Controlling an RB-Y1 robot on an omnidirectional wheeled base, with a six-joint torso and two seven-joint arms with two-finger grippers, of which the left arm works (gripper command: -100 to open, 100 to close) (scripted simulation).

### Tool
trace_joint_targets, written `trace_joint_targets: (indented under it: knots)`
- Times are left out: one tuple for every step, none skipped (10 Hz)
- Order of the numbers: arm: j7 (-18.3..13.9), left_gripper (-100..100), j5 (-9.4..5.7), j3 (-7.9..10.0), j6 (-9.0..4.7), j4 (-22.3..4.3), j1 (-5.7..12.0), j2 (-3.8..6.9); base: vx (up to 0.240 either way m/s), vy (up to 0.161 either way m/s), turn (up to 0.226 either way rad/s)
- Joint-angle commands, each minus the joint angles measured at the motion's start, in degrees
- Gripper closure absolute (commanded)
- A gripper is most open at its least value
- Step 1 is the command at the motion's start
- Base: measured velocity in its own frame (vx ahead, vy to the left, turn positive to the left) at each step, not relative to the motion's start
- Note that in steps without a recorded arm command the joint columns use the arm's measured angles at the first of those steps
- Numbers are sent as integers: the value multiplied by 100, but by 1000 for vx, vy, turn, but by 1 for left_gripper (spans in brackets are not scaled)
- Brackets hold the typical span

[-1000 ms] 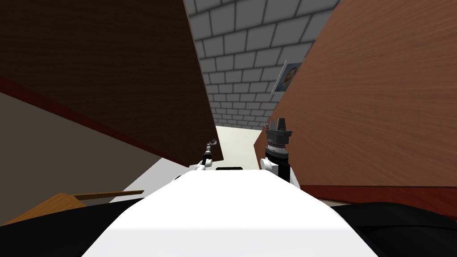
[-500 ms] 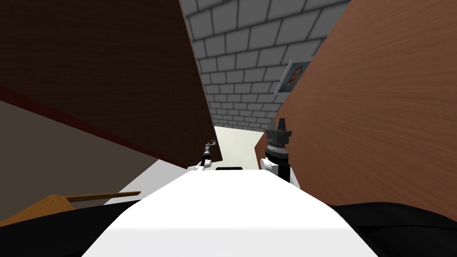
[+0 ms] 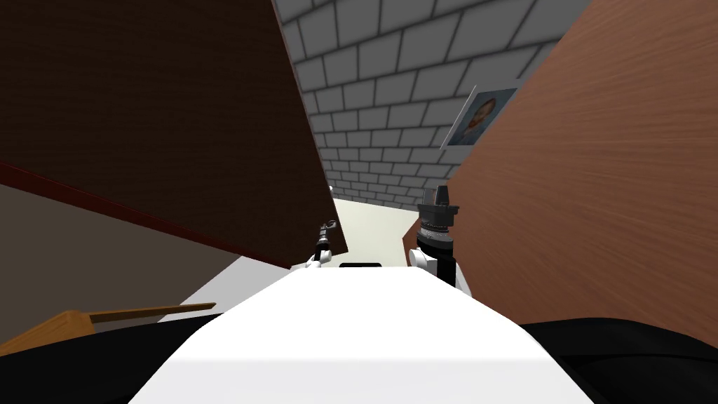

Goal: Push the door open

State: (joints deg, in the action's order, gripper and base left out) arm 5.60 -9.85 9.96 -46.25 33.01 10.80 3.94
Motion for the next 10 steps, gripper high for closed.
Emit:
trace_joint_targets:
  knots:
    - [20, 100, -35, 54, -36, -39, 52, -76, 174, -75, 60]
    - [12, 100, -33, 60, -23, -41, 14, -9, 76, -26, 50]
    - [40, 100, -90, 153, -40, -45, 11, 46, 96, 10, 41]
    - [52, 100, -112, 187, -43, -46, 9, 60, 165, -11, 33]
    - [66, 100, -135, 221, -46, -48, 7, 74, 175, -22, 40]
    - [66, 100, -135, 221, -46, -48, 7, 74, 125, -18, 12]
    - [98, 100, -191, 307, -53, -53, 2, 104, 182, -9, 35]
    - [117, 100, -223, 357, -57, -56, -1, 119, 221, -45, 38]
    - [136, 100, -256, 407, -61, -59, -4, 133, 204, -26, 50]
    - [136, 100, -256, 407, -61, -59, -4, 133, 136, -11, 15]
